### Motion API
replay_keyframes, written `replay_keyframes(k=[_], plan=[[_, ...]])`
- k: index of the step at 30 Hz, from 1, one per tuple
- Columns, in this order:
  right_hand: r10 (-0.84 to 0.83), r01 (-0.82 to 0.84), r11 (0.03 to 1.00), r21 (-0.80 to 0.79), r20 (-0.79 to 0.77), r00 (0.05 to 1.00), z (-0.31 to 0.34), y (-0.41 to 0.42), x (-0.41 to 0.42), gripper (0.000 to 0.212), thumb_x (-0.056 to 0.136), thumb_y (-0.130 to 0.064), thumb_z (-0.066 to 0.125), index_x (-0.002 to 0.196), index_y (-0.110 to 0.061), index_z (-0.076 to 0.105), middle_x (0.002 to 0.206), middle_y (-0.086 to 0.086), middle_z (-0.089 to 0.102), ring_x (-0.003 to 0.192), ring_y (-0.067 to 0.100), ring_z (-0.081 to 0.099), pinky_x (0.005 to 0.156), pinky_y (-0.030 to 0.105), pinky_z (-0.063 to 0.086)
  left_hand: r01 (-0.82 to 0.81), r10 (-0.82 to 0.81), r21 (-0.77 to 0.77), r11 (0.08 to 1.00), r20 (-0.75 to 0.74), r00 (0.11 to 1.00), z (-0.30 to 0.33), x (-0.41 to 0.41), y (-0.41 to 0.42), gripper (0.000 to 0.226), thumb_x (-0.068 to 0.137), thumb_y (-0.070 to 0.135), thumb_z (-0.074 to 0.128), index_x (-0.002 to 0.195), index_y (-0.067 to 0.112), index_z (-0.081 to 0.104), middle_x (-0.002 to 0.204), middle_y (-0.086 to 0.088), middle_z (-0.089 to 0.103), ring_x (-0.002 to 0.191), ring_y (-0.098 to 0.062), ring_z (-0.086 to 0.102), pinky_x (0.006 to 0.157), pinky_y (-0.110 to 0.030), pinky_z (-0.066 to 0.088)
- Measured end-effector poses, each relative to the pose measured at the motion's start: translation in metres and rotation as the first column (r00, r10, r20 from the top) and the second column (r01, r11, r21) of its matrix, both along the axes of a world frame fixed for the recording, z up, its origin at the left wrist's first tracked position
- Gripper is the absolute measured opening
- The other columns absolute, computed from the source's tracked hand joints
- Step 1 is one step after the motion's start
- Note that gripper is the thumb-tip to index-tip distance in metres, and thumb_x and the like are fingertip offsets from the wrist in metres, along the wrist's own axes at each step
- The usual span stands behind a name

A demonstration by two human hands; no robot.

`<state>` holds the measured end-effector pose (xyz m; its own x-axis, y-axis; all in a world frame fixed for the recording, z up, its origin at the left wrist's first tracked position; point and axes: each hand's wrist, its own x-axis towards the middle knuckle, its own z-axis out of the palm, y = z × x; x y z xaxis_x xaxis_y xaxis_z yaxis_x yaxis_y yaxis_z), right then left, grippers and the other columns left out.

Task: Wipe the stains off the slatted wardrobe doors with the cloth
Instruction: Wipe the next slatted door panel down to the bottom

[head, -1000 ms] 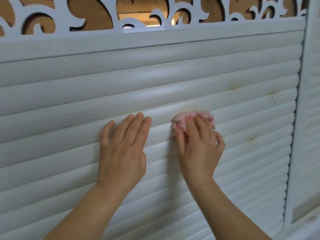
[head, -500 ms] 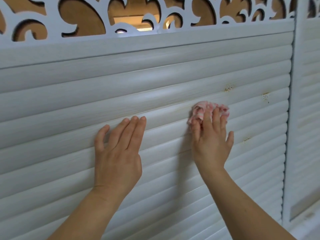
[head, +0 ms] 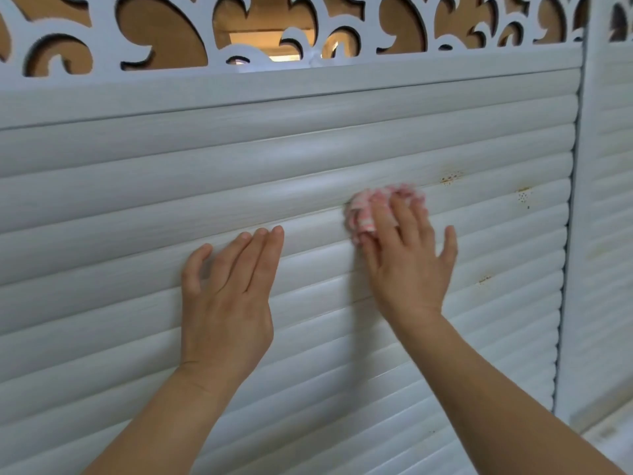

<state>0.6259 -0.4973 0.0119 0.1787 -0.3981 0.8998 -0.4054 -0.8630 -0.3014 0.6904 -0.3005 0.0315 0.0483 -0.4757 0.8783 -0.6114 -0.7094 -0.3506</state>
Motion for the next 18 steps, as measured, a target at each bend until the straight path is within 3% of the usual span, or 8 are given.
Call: replay_keyframes(k=[3, 5, 8, 12, 18], plan=[[0.038, -0.043, 0.976, 0.215, 0.031, 0.999, 0.005, -0.01, -0.005, 0.059, 0.088, -0.048, 0.024, 0.138, -0.026, 0.048, 0.145, 0.002, 0.044, 0.134, 0.028, 0.04, 0.105, 0.061, 0.019, -0.005, 0.005, -0.034, 0.999, -0.012, 1.0, -0.001, -0.002, -0.004, 0.065, 0.075, 0.001, 0.036, 0.139, 0.01, 0.041, 0.13, -0.007, 0.057, 0.121, -0.022, 0.044, 0.103, -0.049, 0.027], [0.041, -0.057, 0.973, 0.223, 0.074, 0.996, 0.009, 0.002, -0.002, 0.058, 0.088, -0.046, 0.026, 0.135, -0.024, 0.051, 0.143, 0.004, 0.046, 0.13, 0.03, 0.044, 0.104, 0.06, 0.022, -0.014, 0.012, -0.06, 0.998, -0.023, 1.0, -0.003, -0.005, -0.006, 0.065, 0.075, 0.002, 0.035, 0.139, 0.01, 0.041, 0.129, -0.006, 0.057, 0.12, -0.022, 0.044, 0.103, -0.049, 0.027], [0.064, -0.063, 0.998, -0.024, 0.048, 0.997, 0.004, 0.037, 0.008, 0.05, 0.087, -0.042, 0.038, 0.131, -0.023, 0.054, 0.136, 0.007, 0.053, 0.125, 0.031, 0.049, 0.101, 0.058, 0.028, -0.017, 0.013, -0.091, 0.996, -0.035, 0.999, 0.0, -0.011, -0.011, 0.065, 0.072, 0.004, 0.036, 0.136, 0.011, 0.045, 0.122, -0.006, 0.06, 0.114, -0.023, 0.045, 0.101, -0.049, 0.027], [0.109, -0.106, 0.956, -0.272, -0.007, 0.994, -0.002, 0.051, 0.013, 0.042, 0.089, -0.037, 0.046, 0.128, -0.026, 0.054, 0.133, 0.004, 0.056, 0.126, 0.032, 0.049, 0.103, 0.058, 0.021, 0.018, -0.023, -0.089, 0.996, -0.061, 0.998, 0.017, -0.017, -0.018, 0.063, 0.066, 0.012, 0.04, 0.127, 0.013, 0.055, 0.103, -0.007, 0.059, 0.096, -0.026, 0.042, 0.094, -0.045, 0.027], [0.041, -0.038, 0.943, -0.33, 0.001, 0.999, 0.002, 0.03, 0.005, 0.038, 0.092, -0.039, 0.041, 0.128, -0.026, 0.044, 0.129, 0.002, 0.06, 0.123, 0.027, 0.053, 0.101, 0.06, 0.025, 0.155, -0.155, 0.007, 0.988, -0.014, 0.988, 0.025, -0.006, -0.036, 0.056, 0.076, 0.013, 0.037, 0.129, 0.011, 0.054, 0.128, -0.007, 0.057, 0.123, -0.025, 0.043, 0.109, -0.051, 0.02]])
